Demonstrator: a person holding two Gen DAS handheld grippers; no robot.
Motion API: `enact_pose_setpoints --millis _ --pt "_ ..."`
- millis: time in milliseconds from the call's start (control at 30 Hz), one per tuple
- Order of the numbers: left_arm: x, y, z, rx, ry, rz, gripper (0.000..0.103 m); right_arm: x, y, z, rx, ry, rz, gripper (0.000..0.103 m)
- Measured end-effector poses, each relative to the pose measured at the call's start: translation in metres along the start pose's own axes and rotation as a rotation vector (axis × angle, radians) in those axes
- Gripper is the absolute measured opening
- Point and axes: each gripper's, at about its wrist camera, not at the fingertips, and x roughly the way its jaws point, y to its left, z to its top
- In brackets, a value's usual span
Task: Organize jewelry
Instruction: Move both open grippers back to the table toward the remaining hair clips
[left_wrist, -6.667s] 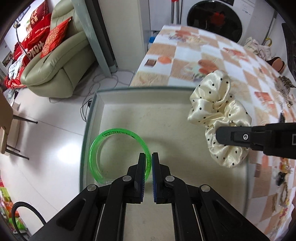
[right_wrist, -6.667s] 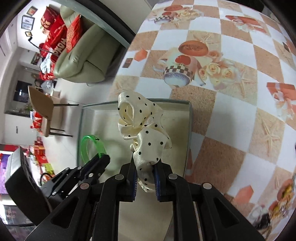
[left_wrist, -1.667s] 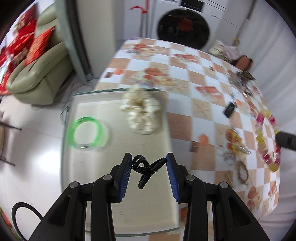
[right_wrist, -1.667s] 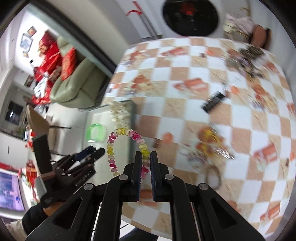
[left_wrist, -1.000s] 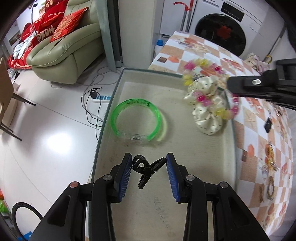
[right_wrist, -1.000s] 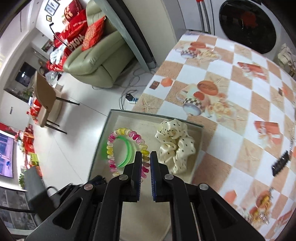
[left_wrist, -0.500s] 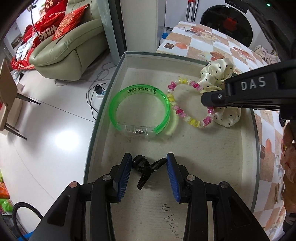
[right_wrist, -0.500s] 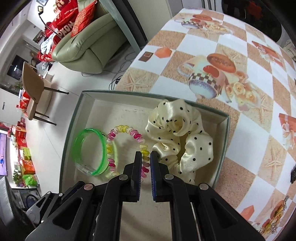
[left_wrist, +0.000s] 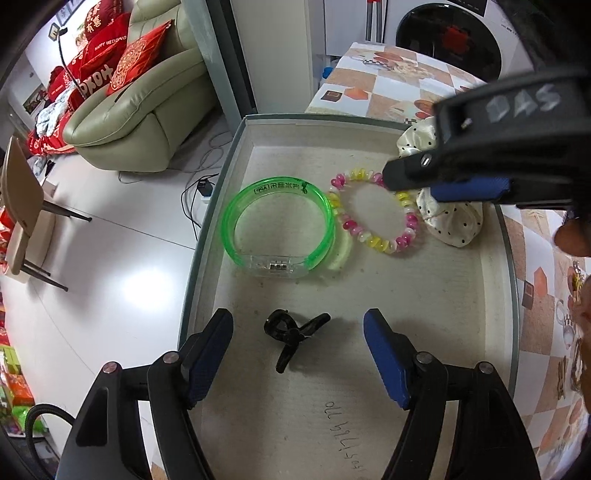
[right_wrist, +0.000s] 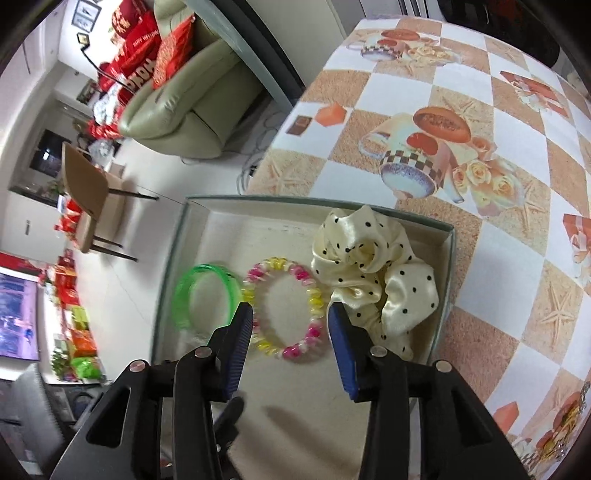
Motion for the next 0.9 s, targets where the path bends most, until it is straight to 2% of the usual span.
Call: enact_pose_setpoints --millis 133,167,200,333,433,467,700,900 --pt "-0.005 -0.002 -0.002 0.000 0.007 -0.012 0.078 -0.026 -0.003 -0.006 0.025 -0.040 0.051 0.055" --pt "-0.006 -0.003 -0.002 0.004 0.010 -0.008 0.094 -0.034 -0.005 -0.008 0.035 -0.051 0.063 0.057" --pt "-0.008 -0.004 -0.002 0.006 0.008 -0.004 0.103 -0.042 -0.008 -0.011 0.047 -0.061 0.075 0.059" --pt "-0.016 -0.020 -0.002 0.053 -0.011 0.009 0.103 -0.068 -0.021 -0.024 0.083 -0.094 0.089 0.064" --pt "-0.025 -0.033 0.004 0.091 -0.027 0.002 0.103 -0.087 -0.040 -0.035 0.132 -0.115 0.090 0.080" --pt "-0.030 -0.040 0.006 0.108 -0.038 -0.002 0.103 -0.096 -0.052 -0.041 0.158 -0.130 0.077 0.085" --pt "-0.056 -0.088 0.027 0.199 -0.090 -0.042 0.103 -0.140 -0.119 -0.080 0.286 -0.179 -0.010 0.085" --pt "-0.072 -0.143 0.036 0.290 -0.107 -0.095 0.103 -0.171 -0.174 -0.129 0.328 -0.175 -0.170 0.085"
